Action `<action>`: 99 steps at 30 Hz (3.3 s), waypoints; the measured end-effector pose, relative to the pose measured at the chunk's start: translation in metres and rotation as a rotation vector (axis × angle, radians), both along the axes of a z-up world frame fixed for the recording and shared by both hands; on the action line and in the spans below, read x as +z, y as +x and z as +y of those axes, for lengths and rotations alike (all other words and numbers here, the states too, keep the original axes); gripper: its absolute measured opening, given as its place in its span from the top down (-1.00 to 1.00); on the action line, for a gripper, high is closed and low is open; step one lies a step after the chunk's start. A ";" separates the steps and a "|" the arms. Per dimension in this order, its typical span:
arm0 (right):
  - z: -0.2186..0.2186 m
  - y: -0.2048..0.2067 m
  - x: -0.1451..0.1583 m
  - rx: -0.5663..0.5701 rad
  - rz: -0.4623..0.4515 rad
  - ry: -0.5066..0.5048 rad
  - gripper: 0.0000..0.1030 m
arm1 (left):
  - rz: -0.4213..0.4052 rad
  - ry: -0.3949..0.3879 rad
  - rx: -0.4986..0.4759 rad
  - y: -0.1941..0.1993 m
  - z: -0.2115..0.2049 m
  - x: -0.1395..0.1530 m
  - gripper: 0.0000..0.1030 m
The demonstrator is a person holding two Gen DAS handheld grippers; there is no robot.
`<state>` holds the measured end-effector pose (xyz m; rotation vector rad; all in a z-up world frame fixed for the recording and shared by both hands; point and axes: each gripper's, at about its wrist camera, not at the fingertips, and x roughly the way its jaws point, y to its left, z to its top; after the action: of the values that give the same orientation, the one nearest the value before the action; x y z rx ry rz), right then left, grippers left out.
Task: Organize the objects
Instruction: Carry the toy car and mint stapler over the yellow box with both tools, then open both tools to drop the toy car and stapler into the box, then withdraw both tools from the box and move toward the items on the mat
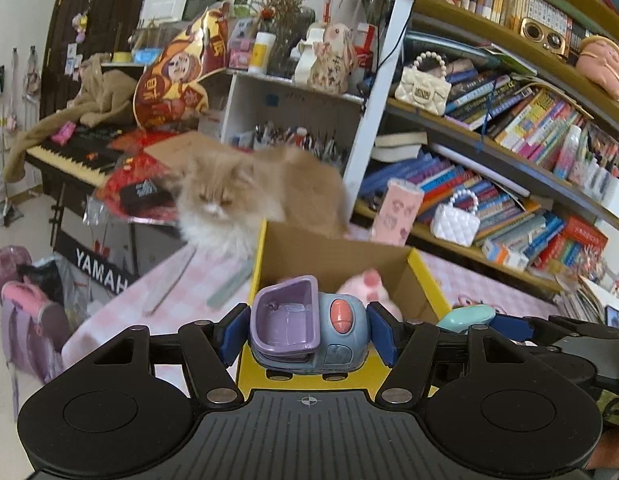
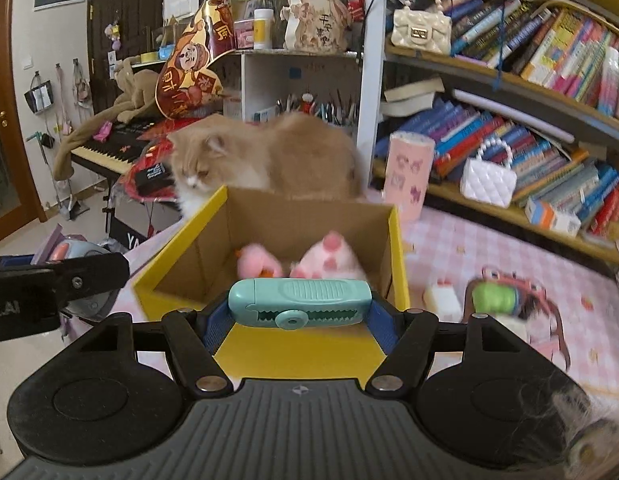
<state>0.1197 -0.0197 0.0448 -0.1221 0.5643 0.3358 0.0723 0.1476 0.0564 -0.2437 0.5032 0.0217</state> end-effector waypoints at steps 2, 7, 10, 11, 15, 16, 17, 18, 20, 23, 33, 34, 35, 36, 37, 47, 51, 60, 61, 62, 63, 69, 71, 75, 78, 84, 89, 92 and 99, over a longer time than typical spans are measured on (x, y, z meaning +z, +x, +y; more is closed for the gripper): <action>0.000 0.018 0.001 -0.001 -0.004 -0.007 -0.31 | -0.002 0.013 0.003 0.012 -0.003 -0.001 -0.22; 0.003 0.065 -0.006 0.006 0.018 -0.038 -0.31 | 0.017 0.026 0.031 0.046 -0.009 -0.009 -0.22; 0.008 0.087 -0.016 0.041 0.043 -0.075 -0.31 | 0.042 0.038 0.049 0.066 -0.011 -0.016 -0.22; 0.010 0.093 -0.020 0.053 0.051 -0.089 -0.31 | 0.052 0.046 0.054 0.072 -0.012 -0.019 -0.22; 0.017 0.116 -0.040 0.113 0.099 -0.145 -0.31 | 0.095 0.067 0.076 0.096 -0.013 -0.030 -0.22; 0.019 0.121 -0.044 0.127 0.108 -0.155 -0.31 | 0.106 0.071 0.080 0.101 -0.012 -0.033 -0.22; 0.022 0.125 -0.048 0.146 0.118 -0.168 -0.31 | 0.117 0.076 0.083 0.106 -0.012 -0.036 -0.22; 0.025 0.131 -0.053 0.174 0.128 -0.188 -0.31 | 0.129 0.083 0.084 0.111 -0.012 -0.038 -0.22; 0.032 0.138 -0.061 0.220 0.141 -0.231 -0.31 | 0.154 0.095 0.083 0.121 -0.012 -0.044 -0.22; 0.041 0.148 -0.071 0.276 0.165 -0.296 -0.31 | 0.170 0.123 0.080 0.131 -0.014 -0.048 -0.22; 0.047 0.157 -0.082 0.336 0.255 -0.347 -0.31 | 0.194 0.167 0.032 0.147 -0.026 -0.055 -0.22; 0.047 0.157 -0.083 0.338 0.257 -0.347 -0.31 | 0.200 0.168 0.030 0.147 -0.027 -0.057 -0.23; 0.047 0.157 -0.083 0.338 0.260 -0.348 -0.32 | 0.206 0.165 0.028 0.146 -0.028 -0.058 -0.23; 0.047 0.157 -0.083 0.337 0.261 -0.346 -0.32 | 0.213 0.158 0.025 0.146 -0.028 -0.060 -0.23; 0.046 0.157 -0.083 0.335 0.262 -0.346 -0.31 | 0.219 0.153 0.023 0.146 -0.028 -0.061 -0.23; 0.039 0.148 -0.067 0.266 0.198 -0.275 -0.36 | 0.120 0.135 0.046 0.128 -0.025 -0.035 -0.57; 0.029 0.135 -0.046 0.215 0.133 -0.215 -0.36 | 0.066 0.120 0.058 0.112 -0.021 -0.017 -0.60; 0.011 0.084 -0.015 0.107 0.047 -0.087 -0.36 | 0.033 0.077 0.073 0.062 -0.009 -0.001 -0.65; 0.010 0.077 -0.014 0.100 0.042 -0.077 -0.36 | 0.036 0.072 0.077 0.056 -0.007 -0.001 -0.66; 0.009 0.071 -0.013 0.093 0.038 -0.068 -0.36 | 0.039 0.069 0.079 0.050 -0.006 -0.001 -0.67; 0.007 0.063 -0.012 0.084 0.034 -0.060 -0.36 | 0.044 0.066 0.083 0.044 -0.004 -0.002 -0.67; 0.002 0.019 -0.015 0.018 0.023 -0.037 -0.43 | 0.086 0.098 0.108 0.008 0.004 -0.015 -0.70; 0.001 0.004 -0.019 0.007 0.026 -0.040 -0.43 | 0.112 0.109 0.114 -0.003 0.006 -0.021 -0.71; 0.001 -0.027 -0.030 -0.015 0.047 -0.054 -0.43 | 0.160 0.105 0.119 -0.025 0.009 -0.033 -0.72; 0.000 -0.047 -0.038 -0.026 0.065 -0.056 -0.43 | 0.182 0.105 0.119 -0.041 0.009 -0.040 -0.75; -0.005 -0.081 -0.051 -0.051 0.096 -0.055 -0.46 | 0.196 0.116 0.098 -0.067 0.000 -0.048 -0.79; -0.018 -0.100 -0.058 -0.101 0.118 -0.054 -0.48 | 0.215 0.135 0.048 -0.078 -0.011 -0.054 -0.85; -0.030 -0.110 -0.062 -0.143 0.133 -0.052 -0.49 | 0.224 0.153 0.012 -0.080 -0.018 -0.056 -0.87; -0.064 -0.122 -0.070 -0.275 0.166 -0.034 -0.52 | 0.248 0.177 -0.098 -0.076 -0.043 -0.064 -0.87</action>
<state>-0.0025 -0.0839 -0.0247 -0.0482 0.7420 0.0684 -0.0038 0.1043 -0.0072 -0.0424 0.7550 0.0007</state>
